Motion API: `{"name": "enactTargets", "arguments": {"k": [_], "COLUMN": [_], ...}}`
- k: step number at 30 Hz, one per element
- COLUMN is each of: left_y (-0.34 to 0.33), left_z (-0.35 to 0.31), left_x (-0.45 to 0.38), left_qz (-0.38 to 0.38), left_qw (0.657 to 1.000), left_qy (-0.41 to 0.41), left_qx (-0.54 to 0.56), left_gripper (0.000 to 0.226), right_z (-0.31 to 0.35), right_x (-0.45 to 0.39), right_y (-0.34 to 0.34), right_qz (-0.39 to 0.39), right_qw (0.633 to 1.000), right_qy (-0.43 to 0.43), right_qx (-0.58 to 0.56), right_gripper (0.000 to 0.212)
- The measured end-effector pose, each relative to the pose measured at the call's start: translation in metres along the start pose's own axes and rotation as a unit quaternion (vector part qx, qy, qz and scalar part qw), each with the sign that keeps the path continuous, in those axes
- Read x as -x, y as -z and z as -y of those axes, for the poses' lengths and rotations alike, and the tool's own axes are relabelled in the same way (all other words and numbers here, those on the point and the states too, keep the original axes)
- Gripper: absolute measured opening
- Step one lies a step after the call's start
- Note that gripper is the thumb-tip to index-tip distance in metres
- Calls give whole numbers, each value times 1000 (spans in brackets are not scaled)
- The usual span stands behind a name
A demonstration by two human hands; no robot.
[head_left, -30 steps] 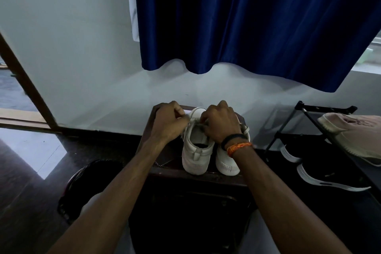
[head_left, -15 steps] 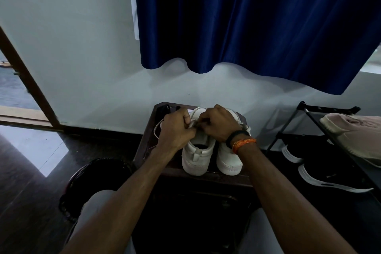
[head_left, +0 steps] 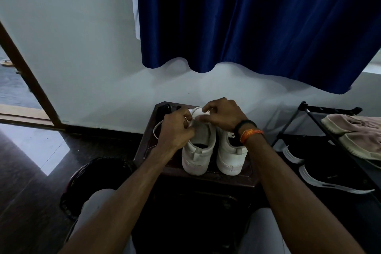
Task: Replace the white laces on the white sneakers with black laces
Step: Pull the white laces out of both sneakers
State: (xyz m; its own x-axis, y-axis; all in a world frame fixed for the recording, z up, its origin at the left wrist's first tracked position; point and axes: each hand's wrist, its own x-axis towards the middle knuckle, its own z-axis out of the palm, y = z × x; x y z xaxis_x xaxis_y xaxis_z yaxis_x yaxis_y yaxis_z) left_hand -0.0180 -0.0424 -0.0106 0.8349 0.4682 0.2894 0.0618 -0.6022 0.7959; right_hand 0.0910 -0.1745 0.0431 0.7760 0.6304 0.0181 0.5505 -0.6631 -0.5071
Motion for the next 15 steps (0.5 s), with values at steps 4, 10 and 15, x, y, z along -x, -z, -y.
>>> {"name": "enactTargets", "arguments": {"k": [4, 10, 15], "left_y": [3, 4, 4], "left_z": [-6, -8, -12], "left_x": [3, 4, 6], "left_qz": [-8, 1, 4], "left_qw": [999, 997, 998], "left_qy": [-43, -47, -37], "left_qx": [-33, -69, -54], "left_gripper": [28, 38, 22], "right_z": [4, -9, -9], "right_x": [3, 8, 15], "right_y": [3, 21, 15], "right_qz": [7, -138, -245], "right_qw": [998, 953, 959], "right_qy": [30, -175, -143], "right_qx": [51, -204, 18], "right_gripper": [17, 29, 15]}}
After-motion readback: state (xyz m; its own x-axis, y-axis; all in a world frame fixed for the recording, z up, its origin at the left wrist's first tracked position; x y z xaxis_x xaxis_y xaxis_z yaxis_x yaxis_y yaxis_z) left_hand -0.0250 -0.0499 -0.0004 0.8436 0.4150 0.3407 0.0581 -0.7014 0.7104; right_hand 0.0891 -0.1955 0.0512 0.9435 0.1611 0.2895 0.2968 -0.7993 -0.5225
